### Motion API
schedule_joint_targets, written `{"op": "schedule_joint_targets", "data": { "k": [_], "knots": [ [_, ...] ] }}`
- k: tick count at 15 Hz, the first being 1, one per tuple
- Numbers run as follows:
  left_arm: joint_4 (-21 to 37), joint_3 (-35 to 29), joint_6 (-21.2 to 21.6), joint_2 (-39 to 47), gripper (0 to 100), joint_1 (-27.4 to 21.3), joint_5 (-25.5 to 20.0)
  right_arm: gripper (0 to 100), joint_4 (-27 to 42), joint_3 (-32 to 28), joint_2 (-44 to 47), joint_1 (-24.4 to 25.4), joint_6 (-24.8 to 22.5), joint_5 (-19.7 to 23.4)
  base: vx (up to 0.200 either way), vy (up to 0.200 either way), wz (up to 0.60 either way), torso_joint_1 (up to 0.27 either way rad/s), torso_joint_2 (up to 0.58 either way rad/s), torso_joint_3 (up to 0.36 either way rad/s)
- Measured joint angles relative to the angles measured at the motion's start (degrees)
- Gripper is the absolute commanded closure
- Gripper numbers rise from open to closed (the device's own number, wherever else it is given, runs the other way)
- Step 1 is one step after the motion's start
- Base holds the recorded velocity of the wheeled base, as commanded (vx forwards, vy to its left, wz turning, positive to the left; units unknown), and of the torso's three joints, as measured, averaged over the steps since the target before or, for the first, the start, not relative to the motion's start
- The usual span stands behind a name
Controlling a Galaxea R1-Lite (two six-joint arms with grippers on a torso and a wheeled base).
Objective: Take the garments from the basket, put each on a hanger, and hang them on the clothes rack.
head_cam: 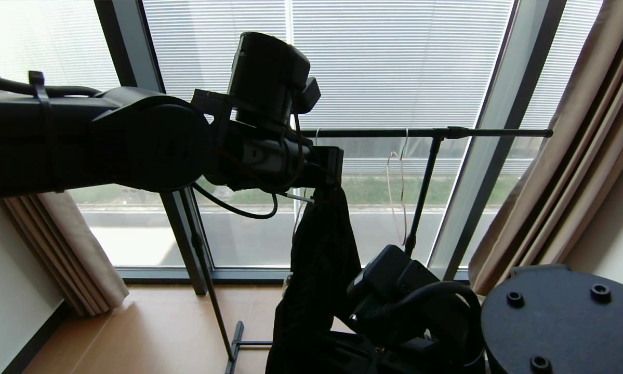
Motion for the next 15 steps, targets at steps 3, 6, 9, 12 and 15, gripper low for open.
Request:
{"op": "schedule_joint_targets", "data": {
  "k": [3, 6, 9, 12, 15],
  "knots": [
    [1.8, 1.9, 0.3, -1.2, 100, 1.3, 0.0, 100, 2.3, 4.7, -3.4, -4.7, -1.5, -1.6, 0.0, 0.0, 0.0, 0.0, 0.0, 0.0],
    [4.7, 5.4, 2.9, -5.3, 100, 2.9, -1.6, 100, 6.9, 7.9, -8.4, -14.1, -3.4, -2.8, 0.0, 0.0, 0.0, 0.0, 0.0, 0.0],
    [6.1, 12.5, 6.3, -11.0, 100, 3.6, -2.0, 100, 6.6, 6.7, -9.6, -23.2, -6.6, -4.9, 0.0, 0.0, 0.0, 0.0, 0.0, 0.0],
    [6.8, 22.0, 7.7, -16.9, 100, 2.3, -2.0, 100, 4.0, -0.6, -4.7, -28.1, -7.3, -8.0, 0.0, 0.0, 0.0, 0.0, 0.0, 0.0],
    [7.0, 29.0, 7.6, -20.8, 100, -1.9, -2.0, 100, 3.0, -12.0, 3.0, -29.9, -7.4, -10.4, 0.0, 0.0, 0.0, 0.0, 0.0, 0.0]
  ]
}}
